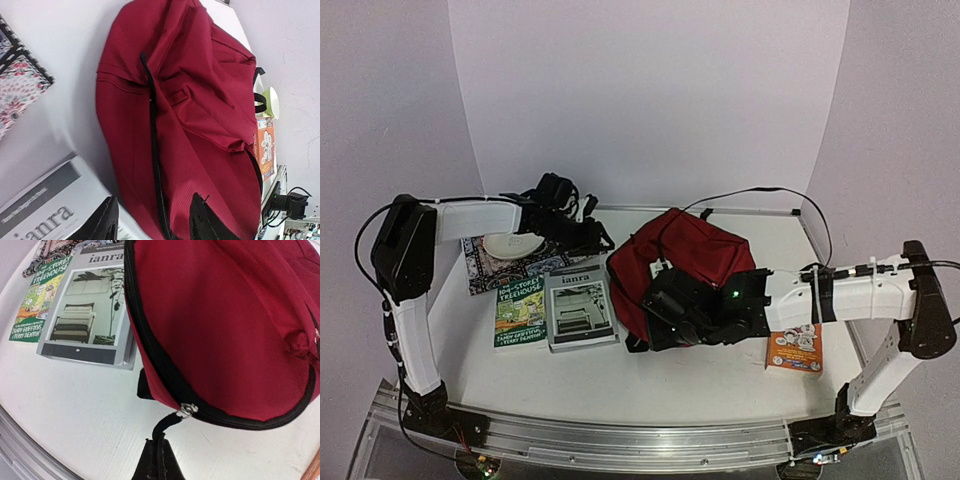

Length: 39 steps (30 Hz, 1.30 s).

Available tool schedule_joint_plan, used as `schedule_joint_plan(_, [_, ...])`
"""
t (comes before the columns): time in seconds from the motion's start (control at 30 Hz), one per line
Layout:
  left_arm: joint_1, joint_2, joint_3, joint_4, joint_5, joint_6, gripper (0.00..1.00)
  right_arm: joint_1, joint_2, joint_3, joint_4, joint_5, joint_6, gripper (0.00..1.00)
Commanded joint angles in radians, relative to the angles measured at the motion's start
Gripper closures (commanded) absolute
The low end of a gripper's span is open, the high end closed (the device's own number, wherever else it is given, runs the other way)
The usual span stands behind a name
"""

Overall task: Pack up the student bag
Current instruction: Unzip the largest pocket of the student bag, then hold the largest pocket of the student bag, then unzip the largest pocket of the student bag.

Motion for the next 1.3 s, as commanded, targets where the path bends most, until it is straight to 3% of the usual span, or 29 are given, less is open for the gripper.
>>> schedule_joint_plan(0.0, [-0.007,-0.180,-0.137,0.034,0.008,-0.108,0.35,-0.026,0.035,0.065,0.078,-0.018,-0.063,1.00])
schedule_joint_plan(0.23, [-0.098,-0.324,-0.412,0.222,0.080,-0.291,0.25,-0.033,0.080,0.089,0.116,-0.070,-0.086,1.00])
schedule_joint_plan(0.57, [-0.211,-0.258,-0.505,0.403,0.064,-0.416,0.26,-0.036,0.099,0.088,0.144,-0.094,-0.087,1.00])
schedule_joint_plan(0.7, [-0.220,-0.206,-0.492,0.447,0.084,-0.432,0.34,-0.036,0.099,0.082,0.145,-0.094,-0.091,1.00])
schedule_joint_plan(0.8, [-0.226,-0.174,-0.478,0.462,0.086,-0.431,0.46,-0.039,0.094,0.071,0.145,-0.093,-0.092,1.00])
schedule_joint_plan(1.0, [-0.225,-0.170,-0.459,0.468,0.082,-0.416,0.95,-0.063,0.033,-0.004,0.128,-0.080,-0.084,1.00])
schedule_joint_plan(1.03, [-0.224,-0.174,-0.457,0.468,0.081,-0.413,0.99,-0.072,0.016,-0.024,0.117,-0.077,-0.081,1.00])
schedule_joint_plan(1.27, [-0.212,-0.217,-0.441,0.456,0.093,-0.395,1.00,-0.191,-0.145,-0.201,-0.015,-0.046,-0.098,1.00])
